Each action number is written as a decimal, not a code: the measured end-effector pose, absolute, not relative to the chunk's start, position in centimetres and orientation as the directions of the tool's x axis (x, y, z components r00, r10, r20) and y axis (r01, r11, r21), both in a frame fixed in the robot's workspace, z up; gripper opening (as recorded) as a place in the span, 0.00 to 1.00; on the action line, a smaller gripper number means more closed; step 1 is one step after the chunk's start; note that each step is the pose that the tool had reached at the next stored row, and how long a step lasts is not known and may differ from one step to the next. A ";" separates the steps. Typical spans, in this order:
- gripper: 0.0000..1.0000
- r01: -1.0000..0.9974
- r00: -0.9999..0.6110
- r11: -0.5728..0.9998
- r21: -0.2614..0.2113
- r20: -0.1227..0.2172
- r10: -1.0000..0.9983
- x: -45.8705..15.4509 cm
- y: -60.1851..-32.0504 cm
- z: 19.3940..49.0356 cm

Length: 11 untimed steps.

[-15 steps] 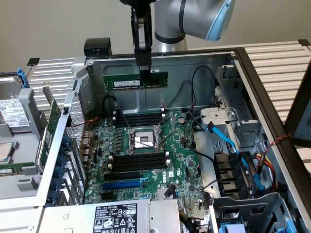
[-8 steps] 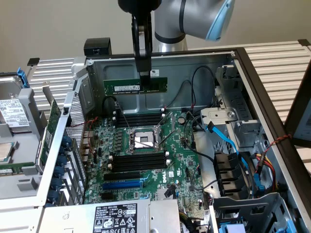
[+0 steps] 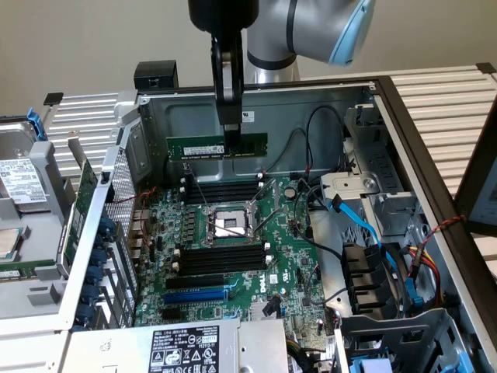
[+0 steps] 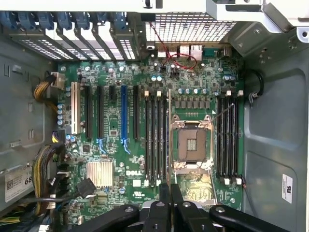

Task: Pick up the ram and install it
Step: 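Insert the ram into the slot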

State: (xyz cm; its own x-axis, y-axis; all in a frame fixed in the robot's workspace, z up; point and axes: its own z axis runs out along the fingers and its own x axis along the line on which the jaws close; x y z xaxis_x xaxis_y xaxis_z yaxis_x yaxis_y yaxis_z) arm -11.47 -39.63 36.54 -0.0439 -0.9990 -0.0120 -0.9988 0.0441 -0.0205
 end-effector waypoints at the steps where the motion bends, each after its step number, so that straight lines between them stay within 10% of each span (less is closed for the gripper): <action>1: 0.13 -0.999 -0.044 0.044 -0.020 -0.012 -0.999 -11.5 -39.6 36.4; 11: 0.13 -0.999 -0.044 0.044 -0.021 -0.012 -0.999 -11.5 -39.6 34.6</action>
